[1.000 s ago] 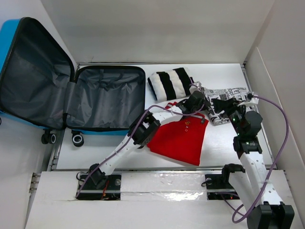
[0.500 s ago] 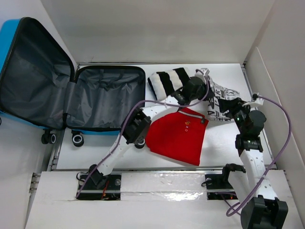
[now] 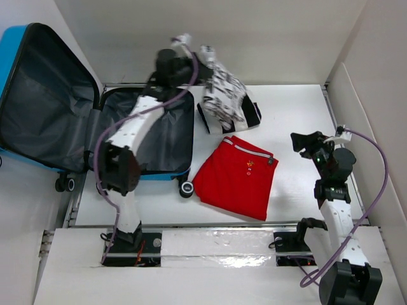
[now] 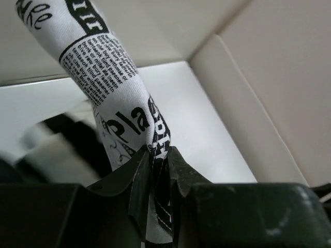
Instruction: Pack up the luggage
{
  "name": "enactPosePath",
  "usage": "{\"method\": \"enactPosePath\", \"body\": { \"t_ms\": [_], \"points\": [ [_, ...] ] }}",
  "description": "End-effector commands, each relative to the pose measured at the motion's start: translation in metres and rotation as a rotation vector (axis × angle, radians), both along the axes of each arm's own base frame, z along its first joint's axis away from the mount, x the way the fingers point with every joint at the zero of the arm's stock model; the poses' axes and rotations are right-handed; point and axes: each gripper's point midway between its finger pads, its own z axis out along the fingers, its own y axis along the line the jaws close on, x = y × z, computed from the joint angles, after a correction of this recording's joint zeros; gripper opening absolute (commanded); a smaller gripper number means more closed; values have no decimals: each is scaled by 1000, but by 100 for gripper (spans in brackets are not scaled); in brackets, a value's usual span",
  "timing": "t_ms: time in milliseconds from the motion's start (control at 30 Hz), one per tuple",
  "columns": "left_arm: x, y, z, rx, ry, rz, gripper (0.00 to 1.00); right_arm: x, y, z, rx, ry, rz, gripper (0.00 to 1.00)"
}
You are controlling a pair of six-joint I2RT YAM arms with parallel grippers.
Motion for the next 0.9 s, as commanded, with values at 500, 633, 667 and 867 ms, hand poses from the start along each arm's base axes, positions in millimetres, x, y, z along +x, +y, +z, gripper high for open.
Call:
{"method": "enactPosePath", "body": {
  "t_ms": [500, 633, 667, 867],
  "points": [
    [-67, 349, -133, -127, 251, 719, 0, 3, 4, 8, -16, -49, 48, 58],
    [-87, 369, -179, -75, 363, 830, 0, 5, 7, 3, -22, -32, 72, 58],
    [-90, 378, -185, -70, 382, 864, 0, 5, 7, 3, -25, -31, 72, 58],
    [-103, 397, -213, -65, 537, 924, 3, 10, 6, -3, -46, -19, 70, 70]
  ]
}}
